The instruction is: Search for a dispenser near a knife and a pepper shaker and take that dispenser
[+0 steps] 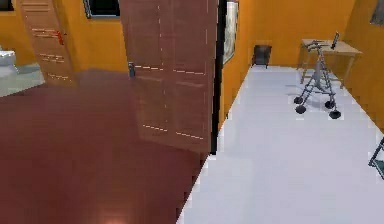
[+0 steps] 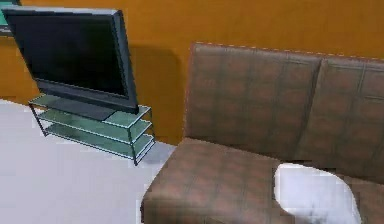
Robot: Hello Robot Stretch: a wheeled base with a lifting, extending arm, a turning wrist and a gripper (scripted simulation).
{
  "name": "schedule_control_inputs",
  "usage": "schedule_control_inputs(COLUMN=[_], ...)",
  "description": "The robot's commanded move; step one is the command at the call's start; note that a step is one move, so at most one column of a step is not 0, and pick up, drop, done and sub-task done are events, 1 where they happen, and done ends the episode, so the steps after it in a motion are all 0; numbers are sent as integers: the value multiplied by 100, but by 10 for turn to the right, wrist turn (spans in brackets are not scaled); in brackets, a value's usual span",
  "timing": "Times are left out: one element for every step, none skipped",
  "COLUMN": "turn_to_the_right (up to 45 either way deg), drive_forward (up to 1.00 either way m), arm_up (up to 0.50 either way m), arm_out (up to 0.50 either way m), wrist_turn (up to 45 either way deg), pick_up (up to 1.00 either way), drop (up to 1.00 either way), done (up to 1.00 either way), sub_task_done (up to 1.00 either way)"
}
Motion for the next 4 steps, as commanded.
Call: schedule_control_inputs(turn_to_the_right=[-450, -30, 0, 0], drive_forward=[0, 0, 100, 65], arm_up=[0, 0, 0, 0], arm_out=[0, 0, 0, 0], wrist_turn=[0, 0, 0, 0], pick_up=[0, 0, 0, 0], drop=[0, 0, 0, 0], done=[0, 0, 0, 0], sub_task_done=[0, 0, 0, 0])
